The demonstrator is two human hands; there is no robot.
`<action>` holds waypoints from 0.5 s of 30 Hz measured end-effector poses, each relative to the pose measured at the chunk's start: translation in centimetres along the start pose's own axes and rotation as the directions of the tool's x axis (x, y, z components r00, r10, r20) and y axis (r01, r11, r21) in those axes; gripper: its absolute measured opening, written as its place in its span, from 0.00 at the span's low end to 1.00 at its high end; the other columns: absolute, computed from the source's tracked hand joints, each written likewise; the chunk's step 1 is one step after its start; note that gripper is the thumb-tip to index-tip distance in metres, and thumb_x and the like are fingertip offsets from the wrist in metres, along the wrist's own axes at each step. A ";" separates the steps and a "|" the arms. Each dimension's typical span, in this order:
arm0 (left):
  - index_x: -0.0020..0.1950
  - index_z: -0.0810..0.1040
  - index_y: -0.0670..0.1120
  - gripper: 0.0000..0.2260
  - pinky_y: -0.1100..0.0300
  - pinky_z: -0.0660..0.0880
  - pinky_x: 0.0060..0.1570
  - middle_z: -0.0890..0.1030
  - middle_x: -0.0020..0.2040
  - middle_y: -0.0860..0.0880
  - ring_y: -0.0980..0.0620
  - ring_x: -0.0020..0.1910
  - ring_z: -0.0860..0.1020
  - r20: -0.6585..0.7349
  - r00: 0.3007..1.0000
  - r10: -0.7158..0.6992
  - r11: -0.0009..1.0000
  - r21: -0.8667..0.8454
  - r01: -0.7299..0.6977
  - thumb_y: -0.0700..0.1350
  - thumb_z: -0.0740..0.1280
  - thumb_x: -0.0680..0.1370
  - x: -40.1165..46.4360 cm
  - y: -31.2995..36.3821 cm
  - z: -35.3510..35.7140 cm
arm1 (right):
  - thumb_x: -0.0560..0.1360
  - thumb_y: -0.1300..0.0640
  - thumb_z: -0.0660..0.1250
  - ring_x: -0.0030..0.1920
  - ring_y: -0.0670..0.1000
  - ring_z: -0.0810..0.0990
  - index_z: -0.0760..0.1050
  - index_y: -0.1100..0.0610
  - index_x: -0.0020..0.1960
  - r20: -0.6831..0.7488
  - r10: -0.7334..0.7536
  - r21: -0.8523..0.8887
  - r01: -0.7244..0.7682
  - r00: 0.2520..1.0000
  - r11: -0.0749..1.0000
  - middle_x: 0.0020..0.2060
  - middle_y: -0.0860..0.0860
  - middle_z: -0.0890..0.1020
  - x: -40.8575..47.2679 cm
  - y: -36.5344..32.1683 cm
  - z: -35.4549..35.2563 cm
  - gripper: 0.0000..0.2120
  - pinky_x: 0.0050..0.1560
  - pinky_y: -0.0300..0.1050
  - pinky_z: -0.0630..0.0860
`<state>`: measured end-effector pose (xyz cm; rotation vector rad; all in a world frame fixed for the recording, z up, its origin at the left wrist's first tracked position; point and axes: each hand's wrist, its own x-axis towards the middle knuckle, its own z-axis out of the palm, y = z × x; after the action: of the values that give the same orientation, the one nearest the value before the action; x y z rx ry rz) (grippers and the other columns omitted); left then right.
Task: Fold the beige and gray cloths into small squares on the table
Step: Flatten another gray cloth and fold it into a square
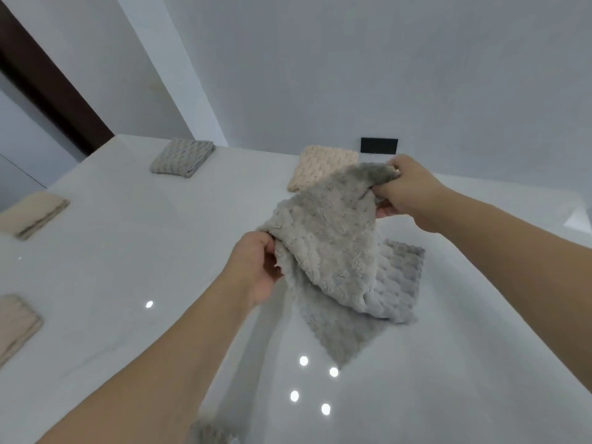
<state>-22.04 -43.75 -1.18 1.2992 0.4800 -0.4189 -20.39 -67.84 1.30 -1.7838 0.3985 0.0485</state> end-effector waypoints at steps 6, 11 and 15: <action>0.39 0.71 0.45 0.13 0.59 0.67 0.33 0.71 0.35 0.46 0.52 0.33 0.69 -0.018 0.767 0.641 0.717 0.369 -0.591 0.28 0.55 0.69 -2.0 8.4 -1.7 | 0.70 0.76 0.55 0.41 0.57 0.80 0.72 0.63 0.40 -0.327 -0.191 0.172 0.257 0.926 0.951 0.43 0.58 0.78 -1.3 -5.9 -1.2 0.11 0.38 0.48 0.83; 0.38 0.67 0.44 0.09 0.59 0.62 0.32 0.69 0.37 0.49 0.52 0.34 0.67 0.303 0.480 0.823 0.270 0.536 -0.800 0.31 0.54 0.65 -5.6 7.7 -3.1 | 0.71 0.74 0.56 0.41 0.46 0.78 0.76 0.56 0.35 -0.422 -0.283 0.098 0.354 0.861 0.930 0.45 0.49 0.81 -5.7 -6.8 -2.3 0.18 0.39 0.35 0.78; 0.35 0.68 0.48 0.12 0.62 0.65 0.37 0.72 0.39 0.51 0.52 0.40 0.71 0.607 0.509 0.610 0.146 0.546 -0.825 0.32 0.55 0.61 -6.1 0.7 -3.8 | 0.68 0.76 0.53 0.49 0.46 0.79 0.76 0.56 0.32 -0.351 -0.297 0.000 0.317 0.888 0.948 0.49 0.50 0.83 -8.9 -2.9 -3.2 0.21 0.49 0.34 0.76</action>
<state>-27.10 -39.73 2.08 2.1562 -0.7464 0.1193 -28.45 -68.16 6.95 -1.7798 0.3580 -0.5058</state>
